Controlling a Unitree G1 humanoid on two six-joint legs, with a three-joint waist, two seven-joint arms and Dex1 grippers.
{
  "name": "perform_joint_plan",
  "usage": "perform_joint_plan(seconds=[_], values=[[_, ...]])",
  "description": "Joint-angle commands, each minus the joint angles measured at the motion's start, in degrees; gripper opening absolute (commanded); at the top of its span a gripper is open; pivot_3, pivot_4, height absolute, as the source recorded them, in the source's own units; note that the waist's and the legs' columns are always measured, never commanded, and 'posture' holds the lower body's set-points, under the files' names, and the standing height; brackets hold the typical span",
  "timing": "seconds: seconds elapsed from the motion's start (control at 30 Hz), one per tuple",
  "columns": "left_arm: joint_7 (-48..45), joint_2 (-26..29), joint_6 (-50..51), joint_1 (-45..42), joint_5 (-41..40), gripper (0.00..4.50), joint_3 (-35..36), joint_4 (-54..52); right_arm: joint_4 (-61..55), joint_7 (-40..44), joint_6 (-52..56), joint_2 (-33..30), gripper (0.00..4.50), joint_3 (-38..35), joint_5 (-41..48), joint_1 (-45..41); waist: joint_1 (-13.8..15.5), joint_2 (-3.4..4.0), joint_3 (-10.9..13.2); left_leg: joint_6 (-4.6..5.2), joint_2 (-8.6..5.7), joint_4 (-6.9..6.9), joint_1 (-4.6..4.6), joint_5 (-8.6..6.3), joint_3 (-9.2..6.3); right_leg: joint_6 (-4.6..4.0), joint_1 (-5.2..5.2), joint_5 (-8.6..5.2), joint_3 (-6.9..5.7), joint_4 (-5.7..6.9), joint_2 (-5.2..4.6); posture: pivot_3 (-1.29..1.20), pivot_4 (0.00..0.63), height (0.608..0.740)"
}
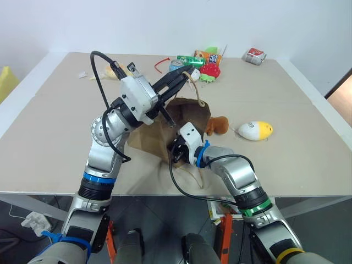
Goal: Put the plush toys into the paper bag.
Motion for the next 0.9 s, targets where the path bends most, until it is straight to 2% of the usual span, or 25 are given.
perform_joint_plan(seconds=[0.03,0.2,0.53,0.63,0.73,0.8,0.9], values=[[-2.28,2.2,-5.02,2.6,1.0,0.0,-0.41,1.19,-6.16,1.01,0.18,2.58,0.07,-13.77,11.53,-4.12,-0.02,0.01,0.01,0.0,0.0,0.0,0.0,0.0,0.0,0.04,0.0,0.02,0.0,0.0,0.0,0.0,0.15,0.74],[-3.53,4.12,-8.35,4.48,1.03,0.0,0.54,4.51,-17.08,8.26,5.73,-3.93,0.07,-16.6,19.42,1.27,0.12,0.01,0.01,0.0,0.01,-0.01,-0.02,0.0,0.01,0.17,0.02,0.01,-0.02,-0.01,-0.01,0.0,0.15,0.74],[-3.81,4.99,-11.34,6.39,1.34,0.0,-0.05,5.26,-24.1,12.81,8.59,-16.98,0.07,-22.79,23.38,9.6,0.46,0.01,0.01,-0.09,0.0,-0.12,-0.08,-0.08,0.02,0.07,-0.01,-0.14,-0.04,-0.01,-0.05,0.0,0.15,0.74],[-4.65,5.4,-12.61,7.38,1.92,0.0,-1.08,5.05,-22.27,12.0,6.59,-20.13,0.07,-28.69,23.98,8.52,0.47,0.01,0.01,-0.1,-0.01,-0.1,-0.08,-0.08,0.04,-0.04,0.0,-0.23,-0.03,-0.03,-0.08,0.0,0.15,0.74],[-5.06,5.68,-12.93,8.14,2.03,0.0,-1.5,4.71,-15.19,7.81,5.28,-22.49,0.07,-34.13,22.14,5.44,0.48,0.01,0.01,-0.1,0.0,-0.08,-0.06,-0.08,0.03,-0.1,-0.01,-0.27,-0.04,-0.03,-0.08,0.0,0.15,0.74],[-5.1,5.7,-12.87,8.43,1.86,0.0,-1.64,4.6,-11.27,6.35,3.95,-24.59,0.07,-34.84,19.38,4.99,0.45,0.01,0.01,-0.09,-0.01,-0.07,-0.04,-0.08,0.04,-0.11,0.0,-0.25,-0.03,-0.03,-0.08,0.0,0.15,0.74],[-5.12,5.62,-12.6,8.75,1.45,0.0,-1.83,4.49,-5.55,4.45,0.24,-28.64,0.07,-32.11,12.43,5.79,0.41,0.01,0.01,-0.09,0.0,-0.04,0.02,-0.08,0.08,-0.15,0.01,-0.15,-0.01,-0.03,-0.09,0.0,0.15,0.74]])
